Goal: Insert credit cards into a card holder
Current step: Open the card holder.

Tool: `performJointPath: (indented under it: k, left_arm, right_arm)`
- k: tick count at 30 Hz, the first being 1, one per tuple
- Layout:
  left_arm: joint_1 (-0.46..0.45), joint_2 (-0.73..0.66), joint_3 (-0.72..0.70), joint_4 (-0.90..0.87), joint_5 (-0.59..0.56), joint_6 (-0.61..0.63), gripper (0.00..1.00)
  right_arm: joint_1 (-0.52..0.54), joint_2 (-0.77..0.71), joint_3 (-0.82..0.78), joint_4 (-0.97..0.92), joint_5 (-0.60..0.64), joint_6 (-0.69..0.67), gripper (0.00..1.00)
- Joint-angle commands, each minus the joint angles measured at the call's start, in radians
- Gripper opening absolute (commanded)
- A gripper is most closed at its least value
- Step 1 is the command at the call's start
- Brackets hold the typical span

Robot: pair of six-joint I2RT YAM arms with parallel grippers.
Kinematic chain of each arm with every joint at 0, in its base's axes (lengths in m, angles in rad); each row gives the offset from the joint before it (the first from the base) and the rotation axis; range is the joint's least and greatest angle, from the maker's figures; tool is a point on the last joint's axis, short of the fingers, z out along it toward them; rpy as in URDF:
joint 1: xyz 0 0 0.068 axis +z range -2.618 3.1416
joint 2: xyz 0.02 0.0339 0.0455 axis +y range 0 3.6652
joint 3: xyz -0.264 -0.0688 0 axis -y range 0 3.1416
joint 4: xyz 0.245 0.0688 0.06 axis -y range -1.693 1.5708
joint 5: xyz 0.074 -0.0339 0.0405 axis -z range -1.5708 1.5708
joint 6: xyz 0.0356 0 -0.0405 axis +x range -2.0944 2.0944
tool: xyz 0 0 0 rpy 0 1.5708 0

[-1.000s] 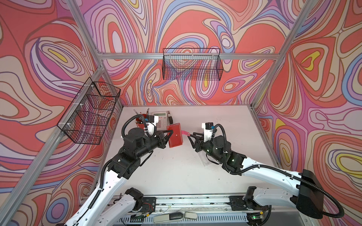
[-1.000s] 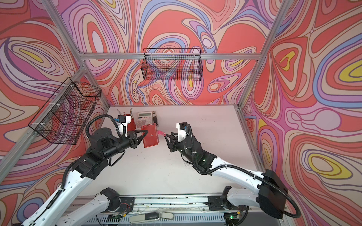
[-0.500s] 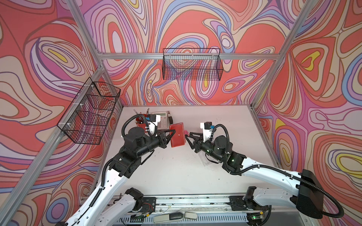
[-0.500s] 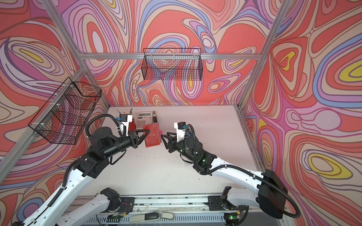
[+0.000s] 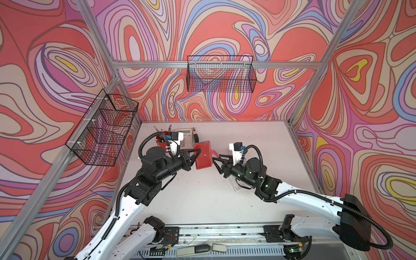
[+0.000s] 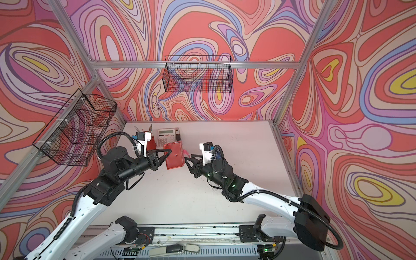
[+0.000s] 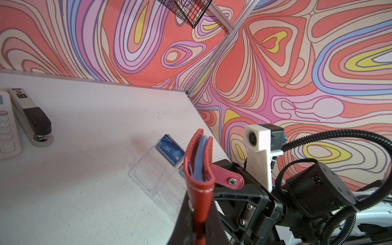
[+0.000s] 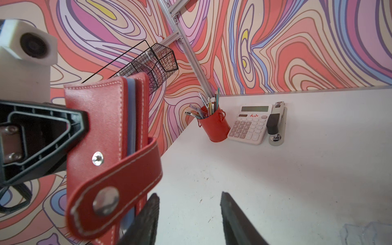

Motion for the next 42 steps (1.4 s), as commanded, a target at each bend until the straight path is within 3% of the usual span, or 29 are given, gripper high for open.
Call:
performJointPath:
  k: [1,14,29,42]
  left_arm:
    - [0.006,-0.013,-0.002,0.025,-0.019,0.019,0.00]
    - [0.005,-0.019,-0.004,0.016,-0.041,0.027,0.00]
    - [0.006,-0.010,-0.002,0.022,-0.034,0.031,0.00]
    - [0.006,0.007,0.003,0.017,-0.037,0.038,0.00]
  right_arm:
    - [0.001,-0.009,-0.006,0.026,-0.013,0.004,0.50]
    - [0.002,-0.046,-0.044,0.055,0.012,0.007,0.50]
    - [0.002,0.033,-0.001,0.071,-0.106,0.011,0.49]
    - [0.002,-0.007,-0.016,0.086,-0.118,0.003,0.49]
